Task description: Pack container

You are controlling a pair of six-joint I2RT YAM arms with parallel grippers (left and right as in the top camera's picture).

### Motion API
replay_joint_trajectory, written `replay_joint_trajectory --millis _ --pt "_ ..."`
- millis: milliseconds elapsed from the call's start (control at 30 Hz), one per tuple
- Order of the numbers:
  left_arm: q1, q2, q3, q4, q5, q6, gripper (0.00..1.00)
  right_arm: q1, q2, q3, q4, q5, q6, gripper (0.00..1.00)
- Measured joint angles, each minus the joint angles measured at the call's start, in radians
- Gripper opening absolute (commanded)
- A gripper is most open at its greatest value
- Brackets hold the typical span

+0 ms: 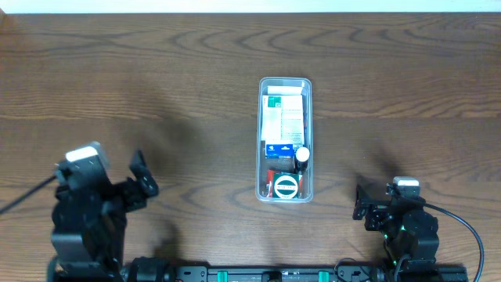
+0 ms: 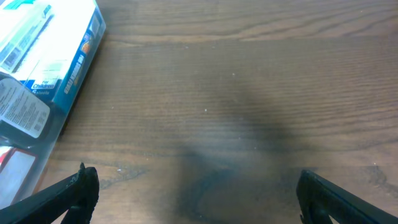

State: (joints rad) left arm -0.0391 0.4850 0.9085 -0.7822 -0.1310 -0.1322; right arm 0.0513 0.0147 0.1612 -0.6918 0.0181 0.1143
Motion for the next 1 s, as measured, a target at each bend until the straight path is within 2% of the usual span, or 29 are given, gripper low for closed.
replay_joint_trajectory --millis 200,433,700,1000 --pt "0.031 -0.179 -0.249 0.061 0.123 0.066 0.98 0.000 0.000 0.000 0.000 0.000 0.000 0.99" --pt "0.045 -0.338 -0.482 0.099 0.180 0.085 0.98 0.000 0.000 0.000 0.000 0.000 0.000 0.99" --pt "0.045 -0.430 -0.615 0.169 0.192 0.085 0.98 0.000 0.000 0.000 0.000 0.000 0.000 0.99" --pt "0.045 -0.447 -0.689 0.185 0.196 0.085 0.98 0.000 0.000 0.000 0.000 0.000 0.000 0.99"
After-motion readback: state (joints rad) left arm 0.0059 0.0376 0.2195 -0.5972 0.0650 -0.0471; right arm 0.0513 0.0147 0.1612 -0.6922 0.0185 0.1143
